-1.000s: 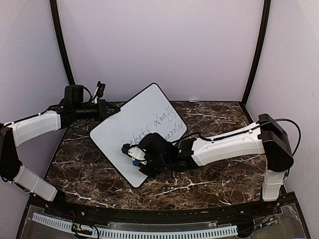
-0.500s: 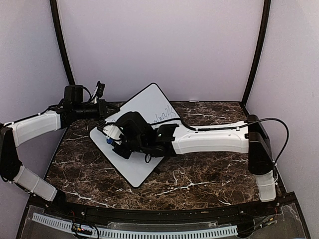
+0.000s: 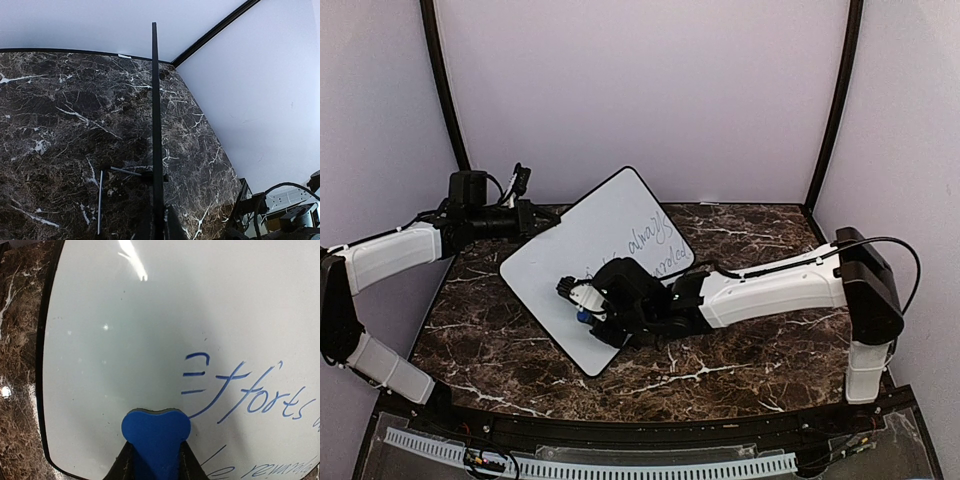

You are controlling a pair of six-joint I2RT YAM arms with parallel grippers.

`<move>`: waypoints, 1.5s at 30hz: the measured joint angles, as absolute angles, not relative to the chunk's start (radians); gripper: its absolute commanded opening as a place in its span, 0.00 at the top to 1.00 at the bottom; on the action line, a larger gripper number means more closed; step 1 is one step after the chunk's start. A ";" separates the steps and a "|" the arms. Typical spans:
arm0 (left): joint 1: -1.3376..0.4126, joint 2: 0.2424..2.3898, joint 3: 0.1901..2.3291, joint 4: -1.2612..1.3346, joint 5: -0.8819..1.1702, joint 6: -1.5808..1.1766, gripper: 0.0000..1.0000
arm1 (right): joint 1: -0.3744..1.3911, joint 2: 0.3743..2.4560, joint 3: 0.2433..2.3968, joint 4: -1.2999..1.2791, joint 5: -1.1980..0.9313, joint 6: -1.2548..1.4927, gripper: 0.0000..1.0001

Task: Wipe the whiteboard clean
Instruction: Erase the whiteboard at the center of the board.

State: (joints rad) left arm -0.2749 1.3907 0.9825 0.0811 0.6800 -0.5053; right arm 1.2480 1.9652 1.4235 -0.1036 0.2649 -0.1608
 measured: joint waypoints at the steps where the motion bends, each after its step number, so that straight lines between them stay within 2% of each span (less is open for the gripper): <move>1: -0.275 1.391 0.982 0.081 0.680 -0.506 1.00 | 1.246 1.956 1.404 -0.105 0.264 -0.154 0.79; 8: -0.275 1.391 0.982 0.081 0.680 -0.506 1.00 | 1.239 1.953 1.405 -0.131 0.256 -0.133 0.79; 18: -0.271 1.389 0.982 0.081 0.677 -0.505 1.00 | 1.234 2.096 1.753 -0.158 0.308 -0.176 0.79; 21: -0.271 1.389 0.982 0.080 0.676 -0.505 1.00 | 1.227 2.114 1.789 -0.151 0.312 -0.181 0.79; 26: -0.271 1.389 0.982 0.080 0.674 -0.505 1.00 | 1.224 2.093 1.728 -0.108 0.301 -0.170 0.79; 36: -0.271 1.389 0.982 0.081 0.677 -0.506 1.00 | 1.217 1.932 1.342 -0.098 0.258 -0.094 0.80; 41: -0.271 1.389 0.982 0.081 0.678 -0.507 1.00 | 1.217 1.929 1.341 -0.123 0.252 -0.084 0.79; 45: -0.271 1.389 0.982 0.081 0.678 -0.507 1.00 | 1.219 1.969 1.457 -0.170 0.264 -0.098 0.79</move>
State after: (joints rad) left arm -0.2714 1.3888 0.9825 0.0811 0.6777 -0.5072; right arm 1.2190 1.9694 1.4567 -0.1699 0.2642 -0.0982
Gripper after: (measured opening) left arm 0.051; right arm 0.228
